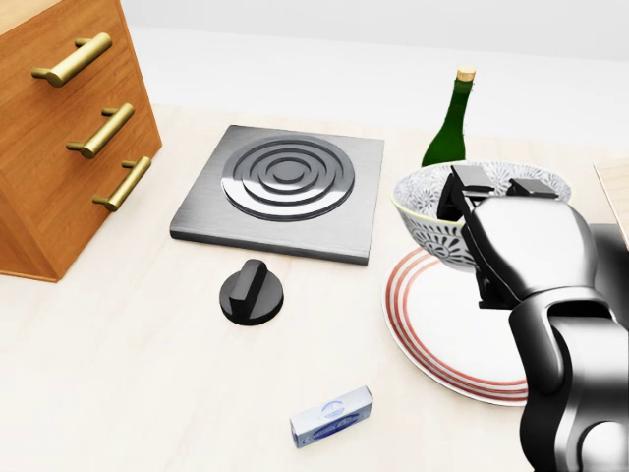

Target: Pick up the akita bowl and put it on the plate.

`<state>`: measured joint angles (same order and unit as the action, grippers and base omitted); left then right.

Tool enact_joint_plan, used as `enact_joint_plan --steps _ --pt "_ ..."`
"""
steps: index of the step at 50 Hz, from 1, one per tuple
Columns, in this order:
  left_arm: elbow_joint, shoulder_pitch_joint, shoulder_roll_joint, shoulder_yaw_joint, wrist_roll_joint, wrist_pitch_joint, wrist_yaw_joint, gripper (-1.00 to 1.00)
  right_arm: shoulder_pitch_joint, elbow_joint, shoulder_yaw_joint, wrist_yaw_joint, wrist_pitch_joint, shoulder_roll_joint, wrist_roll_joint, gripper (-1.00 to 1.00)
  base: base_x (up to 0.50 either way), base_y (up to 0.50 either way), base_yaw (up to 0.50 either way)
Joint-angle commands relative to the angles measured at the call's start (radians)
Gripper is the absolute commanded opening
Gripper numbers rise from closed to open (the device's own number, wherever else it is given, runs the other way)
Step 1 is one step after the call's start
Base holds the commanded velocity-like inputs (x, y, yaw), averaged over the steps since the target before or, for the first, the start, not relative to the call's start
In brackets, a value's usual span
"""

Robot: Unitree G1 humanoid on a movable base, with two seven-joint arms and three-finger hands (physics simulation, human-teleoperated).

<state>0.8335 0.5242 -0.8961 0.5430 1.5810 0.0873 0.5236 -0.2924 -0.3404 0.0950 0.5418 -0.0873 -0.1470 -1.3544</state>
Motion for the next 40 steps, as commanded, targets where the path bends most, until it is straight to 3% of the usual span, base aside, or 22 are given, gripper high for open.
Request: enact_joint_plan --steps 1,40 --pt "-0.001 -0.002 -0.002 0.001 0.002 0.000 0.000 0.98 -0.004 0.063 0.015 -0.119 0.000 -0.031 0.081 -1.00 0.00 0.00 0.00" --pt "0.009 -0.006 0.000 0.004 0.005 0.000 0.000 0.98 0.041 0.198 -0.002 -0.277 0.000 -0.027 0.150 -1.00 0.00 0.00 0.00"
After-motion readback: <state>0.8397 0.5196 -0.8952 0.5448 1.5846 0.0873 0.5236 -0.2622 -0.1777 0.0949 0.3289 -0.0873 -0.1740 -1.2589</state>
